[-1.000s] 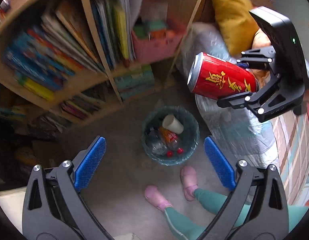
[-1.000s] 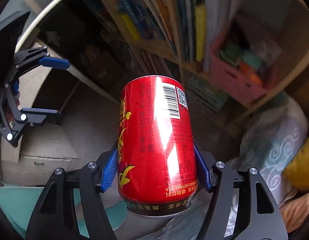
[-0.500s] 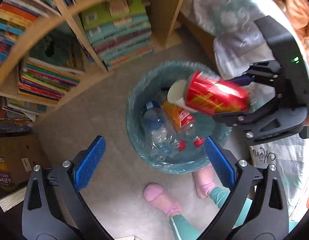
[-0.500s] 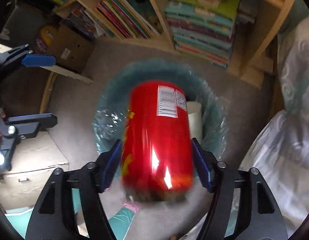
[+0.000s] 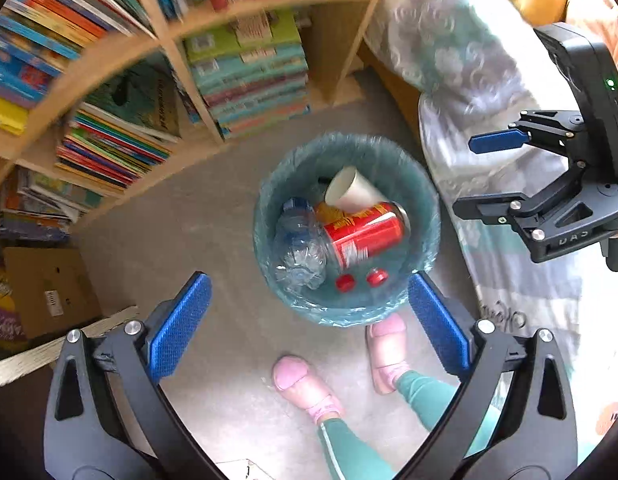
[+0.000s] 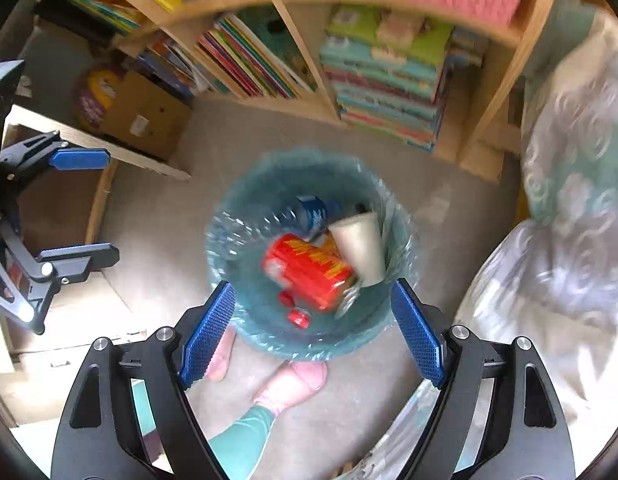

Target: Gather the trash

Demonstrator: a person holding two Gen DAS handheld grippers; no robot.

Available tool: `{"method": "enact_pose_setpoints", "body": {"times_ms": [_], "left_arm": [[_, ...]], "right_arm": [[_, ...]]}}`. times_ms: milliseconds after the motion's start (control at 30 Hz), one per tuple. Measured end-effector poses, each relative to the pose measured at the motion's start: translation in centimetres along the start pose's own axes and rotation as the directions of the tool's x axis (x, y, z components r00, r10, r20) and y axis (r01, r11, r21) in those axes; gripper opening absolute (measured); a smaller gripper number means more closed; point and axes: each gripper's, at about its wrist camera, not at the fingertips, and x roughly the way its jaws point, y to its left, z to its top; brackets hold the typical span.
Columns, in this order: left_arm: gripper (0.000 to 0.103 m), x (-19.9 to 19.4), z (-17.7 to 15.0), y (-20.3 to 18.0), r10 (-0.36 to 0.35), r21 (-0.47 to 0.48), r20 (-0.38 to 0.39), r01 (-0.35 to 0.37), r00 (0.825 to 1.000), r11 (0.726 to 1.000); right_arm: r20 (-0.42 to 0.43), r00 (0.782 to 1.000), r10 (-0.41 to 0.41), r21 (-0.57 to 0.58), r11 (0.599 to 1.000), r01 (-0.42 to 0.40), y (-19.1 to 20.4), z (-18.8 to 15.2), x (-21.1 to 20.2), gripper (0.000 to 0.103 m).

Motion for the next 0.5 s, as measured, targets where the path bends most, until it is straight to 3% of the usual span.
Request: {"method": "enact_pose_setpoints", "body": {"times_ms": [200, 333, 500], "left_arm": [[0.096, -10.7, -0.2, -0.4, 0.032, -0.038, 0.095, -0.028, 0.995, 0.999], [0.096, -18.9, -1.9, 1.2, 0.051, -0.174, 0.168, -0.021, 0.985, 0.984], [0.096, -28.4, -6.1, 4.1, 0.123, -0.344, 0.258, -0.028, 0.958, 0.939]], "right_arm": [[0.046, 0.998, 0.037, -0.106, 0.994, -0.032, 4.7, 2.6, -9.9, 0.086], [0.108, 0.992, 0.062, -0.199, 0.979, -0.040, 9.0, 5.2, -17.3, 0.088], [0.152, 0.980, 0.126, -0.352, 0.934, -0.065, 16.9, 8.6, -24.2, 0.088]]}}
